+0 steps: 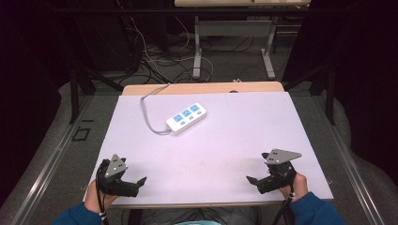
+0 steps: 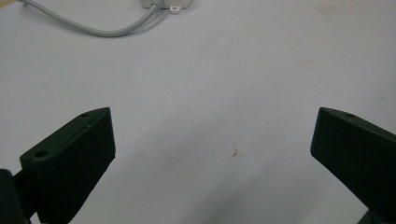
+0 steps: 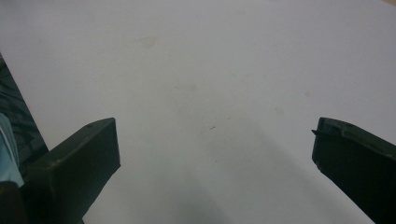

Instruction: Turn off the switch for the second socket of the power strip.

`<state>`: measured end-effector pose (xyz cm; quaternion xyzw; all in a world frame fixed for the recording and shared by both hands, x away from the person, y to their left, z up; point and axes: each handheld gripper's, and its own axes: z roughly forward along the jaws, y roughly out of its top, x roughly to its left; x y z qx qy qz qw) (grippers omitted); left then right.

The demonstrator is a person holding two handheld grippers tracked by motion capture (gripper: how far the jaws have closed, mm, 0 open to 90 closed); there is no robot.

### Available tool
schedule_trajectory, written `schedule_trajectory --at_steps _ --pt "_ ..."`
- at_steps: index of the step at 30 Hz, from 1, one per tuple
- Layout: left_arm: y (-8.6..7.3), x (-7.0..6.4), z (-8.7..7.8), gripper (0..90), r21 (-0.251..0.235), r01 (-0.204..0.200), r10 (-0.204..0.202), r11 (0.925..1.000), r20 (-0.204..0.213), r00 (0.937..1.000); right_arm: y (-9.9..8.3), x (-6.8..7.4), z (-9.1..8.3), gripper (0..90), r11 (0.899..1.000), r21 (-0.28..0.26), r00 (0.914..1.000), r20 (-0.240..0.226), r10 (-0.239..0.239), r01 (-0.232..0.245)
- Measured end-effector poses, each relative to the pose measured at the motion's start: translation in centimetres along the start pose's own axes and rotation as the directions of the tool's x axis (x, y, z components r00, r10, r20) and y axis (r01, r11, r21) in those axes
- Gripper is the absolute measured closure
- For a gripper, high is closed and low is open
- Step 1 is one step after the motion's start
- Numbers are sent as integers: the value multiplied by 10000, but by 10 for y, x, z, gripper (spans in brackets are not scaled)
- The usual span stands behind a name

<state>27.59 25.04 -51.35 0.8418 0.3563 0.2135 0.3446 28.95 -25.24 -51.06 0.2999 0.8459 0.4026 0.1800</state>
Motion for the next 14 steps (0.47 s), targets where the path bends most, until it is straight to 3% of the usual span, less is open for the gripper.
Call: schedule_trajectory --at_steps 14 --pt "1 1 1 0 25 -46 46 10000 35 10000 0 -2 0 3 10000 19 10000 -25 -82 83"
